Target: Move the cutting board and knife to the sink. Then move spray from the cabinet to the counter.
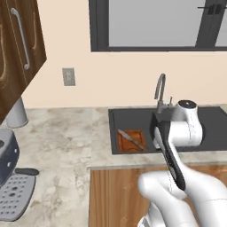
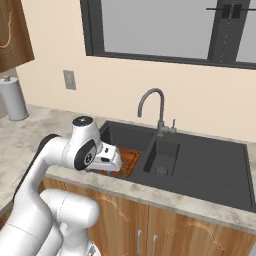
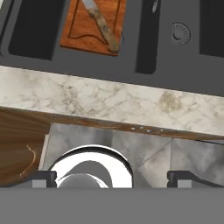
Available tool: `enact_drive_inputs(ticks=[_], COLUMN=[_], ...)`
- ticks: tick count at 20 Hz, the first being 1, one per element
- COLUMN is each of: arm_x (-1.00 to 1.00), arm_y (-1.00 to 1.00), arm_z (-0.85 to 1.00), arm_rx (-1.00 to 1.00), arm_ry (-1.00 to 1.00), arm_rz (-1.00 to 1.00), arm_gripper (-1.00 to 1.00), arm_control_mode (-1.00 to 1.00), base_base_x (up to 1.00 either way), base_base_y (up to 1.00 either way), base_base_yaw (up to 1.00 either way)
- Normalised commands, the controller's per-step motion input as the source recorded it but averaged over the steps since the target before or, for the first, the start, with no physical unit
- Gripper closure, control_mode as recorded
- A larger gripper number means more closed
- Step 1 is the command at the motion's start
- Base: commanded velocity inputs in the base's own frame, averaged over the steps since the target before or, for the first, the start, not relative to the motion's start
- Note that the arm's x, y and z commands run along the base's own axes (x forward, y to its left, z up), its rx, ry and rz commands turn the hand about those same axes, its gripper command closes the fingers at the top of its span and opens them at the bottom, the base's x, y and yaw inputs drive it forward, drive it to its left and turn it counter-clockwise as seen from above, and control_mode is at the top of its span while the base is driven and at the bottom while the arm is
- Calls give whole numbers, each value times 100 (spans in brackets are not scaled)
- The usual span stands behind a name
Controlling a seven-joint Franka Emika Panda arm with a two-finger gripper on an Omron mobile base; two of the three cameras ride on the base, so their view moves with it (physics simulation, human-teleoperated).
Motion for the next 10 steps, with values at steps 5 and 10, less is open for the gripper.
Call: enact_drive_inputs(ticks=[5,10], arm_x=[0,0], arm_y=[0,0], arm_z=[0,0], arm_rx=[0,0], arm_ry=[0,0], arm_rz=[0,0], arm_gripper=[-100,-100], arm_control_mode=[100,100], base_base_x=[-64,-63], base_base_y=[-7,-12], base_base_yaw=[1,40])
